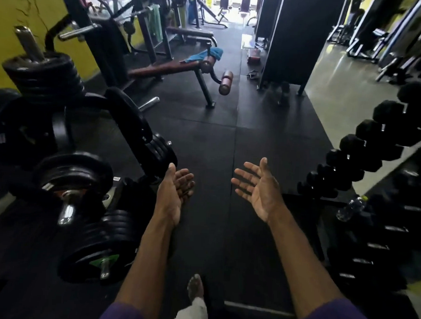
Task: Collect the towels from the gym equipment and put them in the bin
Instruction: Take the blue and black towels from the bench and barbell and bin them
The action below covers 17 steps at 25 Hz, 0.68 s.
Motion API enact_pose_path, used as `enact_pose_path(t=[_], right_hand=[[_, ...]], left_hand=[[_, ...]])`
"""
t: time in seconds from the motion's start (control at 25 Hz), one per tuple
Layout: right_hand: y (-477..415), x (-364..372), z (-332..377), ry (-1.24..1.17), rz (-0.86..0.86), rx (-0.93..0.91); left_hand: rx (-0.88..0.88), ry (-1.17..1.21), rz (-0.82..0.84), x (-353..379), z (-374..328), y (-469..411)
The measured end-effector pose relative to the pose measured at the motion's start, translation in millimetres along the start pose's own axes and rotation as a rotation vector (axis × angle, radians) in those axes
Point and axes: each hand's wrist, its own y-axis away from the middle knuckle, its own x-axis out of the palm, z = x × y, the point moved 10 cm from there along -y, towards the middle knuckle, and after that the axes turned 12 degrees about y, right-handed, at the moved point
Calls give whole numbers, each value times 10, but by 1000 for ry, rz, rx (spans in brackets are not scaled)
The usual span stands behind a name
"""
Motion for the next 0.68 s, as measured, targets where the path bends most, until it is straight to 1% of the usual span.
enact_pose_path(t=[0.16,0.36,0.52,0.68], right_hand=[[-1178,140,404,24,37,-7],[-2600,364,1043,43,71,-39],[-3604,479,1288,36,99,-39],[-4811,563,1503,36,143,-34]], left_hand=[[51,29,-26,343,-369,-1139],[93,-31,-23,801,-871,-2413],[90,-39,-40,1046,-1019,-3286],[117,-35,-77,1304,-1222,-4365]])
